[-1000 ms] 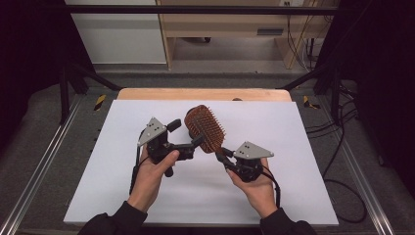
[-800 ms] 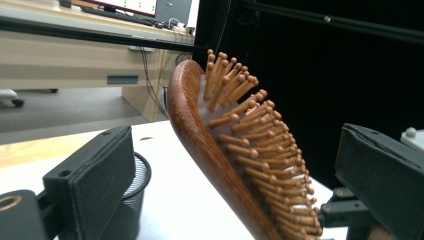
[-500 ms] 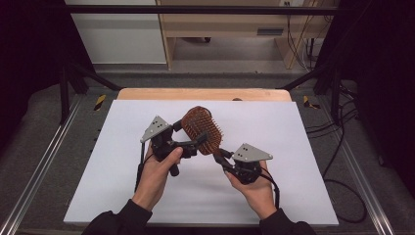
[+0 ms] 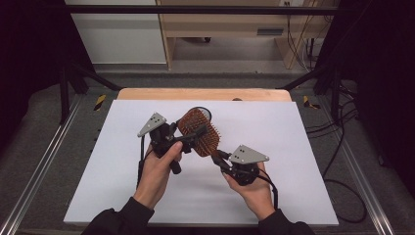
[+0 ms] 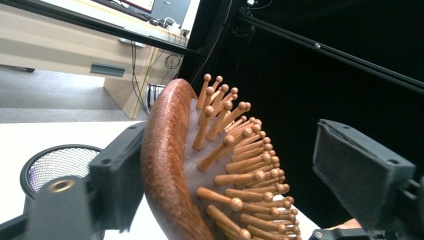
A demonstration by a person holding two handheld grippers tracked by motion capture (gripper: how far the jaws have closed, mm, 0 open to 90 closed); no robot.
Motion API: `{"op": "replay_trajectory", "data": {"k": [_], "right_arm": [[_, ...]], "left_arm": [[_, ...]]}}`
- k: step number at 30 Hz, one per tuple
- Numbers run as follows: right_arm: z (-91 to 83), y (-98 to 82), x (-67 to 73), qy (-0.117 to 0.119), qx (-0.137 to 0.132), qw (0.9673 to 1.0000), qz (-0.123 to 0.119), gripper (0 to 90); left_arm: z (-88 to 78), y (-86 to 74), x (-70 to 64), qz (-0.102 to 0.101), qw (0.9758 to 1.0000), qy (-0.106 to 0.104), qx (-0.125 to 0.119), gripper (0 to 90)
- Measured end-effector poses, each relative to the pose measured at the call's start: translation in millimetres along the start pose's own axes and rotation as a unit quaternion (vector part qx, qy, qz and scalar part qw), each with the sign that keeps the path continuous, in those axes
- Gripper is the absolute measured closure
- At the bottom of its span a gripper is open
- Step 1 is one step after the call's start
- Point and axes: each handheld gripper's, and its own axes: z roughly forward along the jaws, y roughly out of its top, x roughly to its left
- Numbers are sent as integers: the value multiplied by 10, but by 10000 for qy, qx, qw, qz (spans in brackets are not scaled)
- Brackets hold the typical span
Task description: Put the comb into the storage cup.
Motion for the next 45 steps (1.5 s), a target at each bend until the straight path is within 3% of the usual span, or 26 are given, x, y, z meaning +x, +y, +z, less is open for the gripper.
{"op": "replay_trajectory", "data": {"k": [3, 6, 11, 18, 32, 45], "right_arm": [[5, -5, -1, -8, -1, 10000, 5, 728], [9, -12, 0, -41, 25, 10000, -1, 728], [23, -26, -5, -43, 51, 10000, 32, 729], [21, -25, -9, -35, 39, 10000, 49, 729], [53, -54, 0, -33, 88, 9999, 94, 728], [95, -103, -6, 80, 149, 9996, 228, 726]], "left_arm": [[-4, 3, 0, -61, 10000, 50, -3, 256], [-1, 7, 16, -248, 9996, 107, 38, 308], [15, 4, 12, -270, 9995, 128, 64, 368], [56, 15, 0, -275, 9992, 25, 281, 380], [68, 5, -18, -515, 9982, -38, 293, 474], [79, -15, -43, -486, 9980, -90, 385, 505]]}}
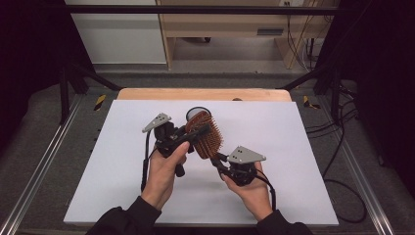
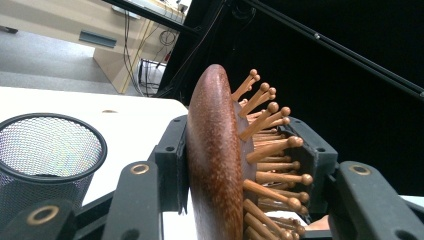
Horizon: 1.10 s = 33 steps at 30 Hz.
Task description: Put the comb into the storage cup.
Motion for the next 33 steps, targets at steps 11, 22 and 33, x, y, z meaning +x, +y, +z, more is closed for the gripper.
{"op": "replay_trajectory", "data": {"k": [11, 22, 33], "right_arm": [[23, -12, -13, 76, -7, 9999, 68, 724], [34, -25, -26, 172, -59, 9996, 221, 612], [0, -42, -66, 100, -105, 9994, 300, 468]], "left_arm": [[9, 6, 51, -134, 9999, -38, 9, 513], [8, 16, 71, -58, 10000, 32, 39, 513], [0, 42, 100, -40, 9999, 90, -33, 513]]}}
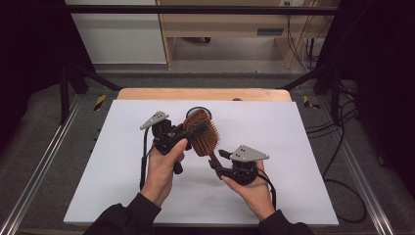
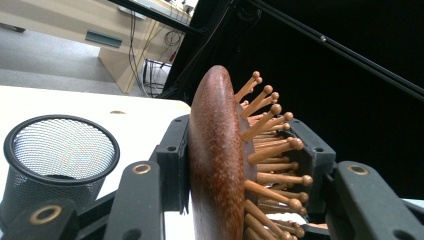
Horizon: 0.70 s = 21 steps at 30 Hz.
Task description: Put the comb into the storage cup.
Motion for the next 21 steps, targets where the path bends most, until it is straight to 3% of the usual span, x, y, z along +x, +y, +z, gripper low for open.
{"op": "replay_trajectory", "data": {"k": [21], "right_arm": [[-79, -32, -138, -95, -182, 9996, 212, 252]], "left_arm": [[-100, 69, 74, 8, 9997, 118, -201, 512]]}}
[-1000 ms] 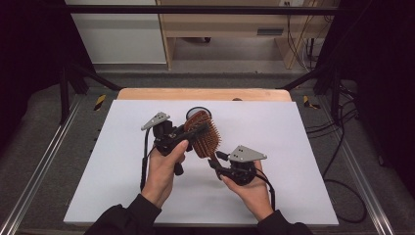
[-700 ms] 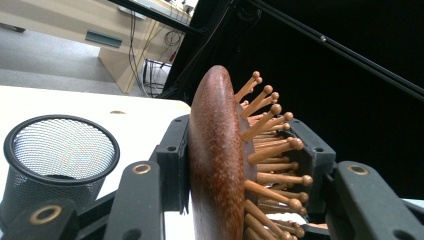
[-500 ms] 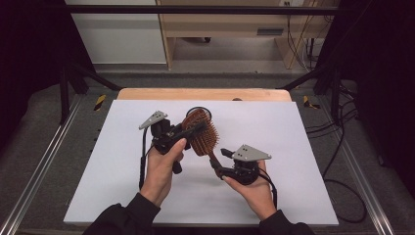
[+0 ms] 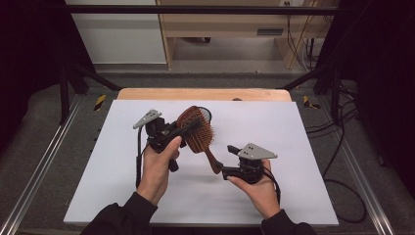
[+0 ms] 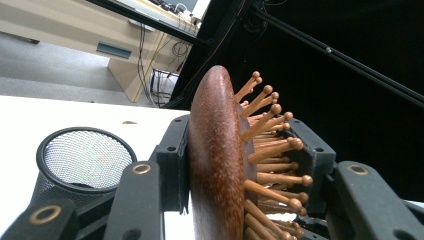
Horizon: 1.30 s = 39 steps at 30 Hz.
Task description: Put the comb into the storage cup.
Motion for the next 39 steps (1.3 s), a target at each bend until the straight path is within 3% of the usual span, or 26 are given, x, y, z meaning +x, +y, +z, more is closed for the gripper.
{"op": "replay_trajectory", "data": {"k": [7, 17, 27, 30, 35, 39], "right_arm": [[-66, -23, -61, -14, -14, 9999, -141, 187], [-170, -63, -181, -112, -57, 9999, 3, 183], [-310, -174, -352, -740, -321, 9967, -60, 179], [-339, -183, -383, -811, -361, 9960, -79, 179], [-413, -191, -445, -908, -423, 9950, -40, 79], [-450, -201, -468, -980, -446, 9942, 7, 58]], "left_arm": [[-37, 28, 20, 5, 10000, 14, -77, 512], [-101, 65, 38, 64, 9998, 39, -180, 511], [-127, 102, 11, 141, 9996, 21, -257, 511], [-127, 116, -4, 170, 9995, 8, -275, 510], [-126, 132, -20, 188, 9994, 1, -284, 510], [-127, 143, -25, 196, 9994, -3, -288, 510]]}}
